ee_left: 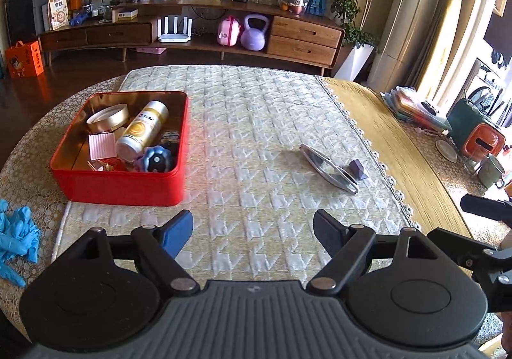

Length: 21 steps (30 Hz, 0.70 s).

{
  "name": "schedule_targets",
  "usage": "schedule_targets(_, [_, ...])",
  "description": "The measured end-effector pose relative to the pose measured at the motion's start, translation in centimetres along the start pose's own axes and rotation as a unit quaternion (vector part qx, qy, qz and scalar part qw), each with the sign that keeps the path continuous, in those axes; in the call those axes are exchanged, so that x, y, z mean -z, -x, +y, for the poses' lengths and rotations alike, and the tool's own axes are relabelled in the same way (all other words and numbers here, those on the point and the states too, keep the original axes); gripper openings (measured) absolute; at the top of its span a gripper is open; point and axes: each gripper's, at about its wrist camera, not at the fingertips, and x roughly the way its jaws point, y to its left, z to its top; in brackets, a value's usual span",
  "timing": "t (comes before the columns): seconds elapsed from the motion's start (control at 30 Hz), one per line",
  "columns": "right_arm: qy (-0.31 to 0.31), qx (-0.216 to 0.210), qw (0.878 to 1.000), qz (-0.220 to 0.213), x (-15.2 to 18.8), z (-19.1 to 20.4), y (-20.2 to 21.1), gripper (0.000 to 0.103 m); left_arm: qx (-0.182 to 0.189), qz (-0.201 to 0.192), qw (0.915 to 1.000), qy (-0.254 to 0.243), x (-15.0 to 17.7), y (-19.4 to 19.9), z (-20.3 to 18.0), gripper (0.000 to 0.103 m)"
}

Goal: Organize rigid objects
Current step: 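Move both tools back toward the white sunglasses and purple block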

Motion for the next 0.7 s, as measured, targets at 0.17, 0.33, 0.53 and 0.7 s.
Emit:
schedule_targets(0.17, [-0.010, 0.035, 0.999, 0.002, 0.8, -3.5, -0.2, 0.103, 0.007, -0.003, 0.9998, -0.017, 0.3, -1.2, -2.9, 0.082])
schedule_targets(0.33, [-0.019, 0.051, 0.998, 0.007, 1.0, -7.1, -1.1, 0.103, 0.013, -0.001, 0.9989, -0.045, 0.5, -2.9, -6.0, 0.082])
schedule_targets(0.53, [-0.034, 0.057, 0.998, 0.017, 0.2, -10.0, -3.4, 0.102, 0.010, -0.009, 0.9964, -0.084, 0.9, -5.7, -9.6, 0.082])
schedule_targets(0.7, [-0.025, 0.043, 0.998, 0.033, -0.6, -11.4, -5.8, 0.102, 0.006, -0.011, 0.9942, -0.106, 1.1, -8.6, -12.0, 0.082])
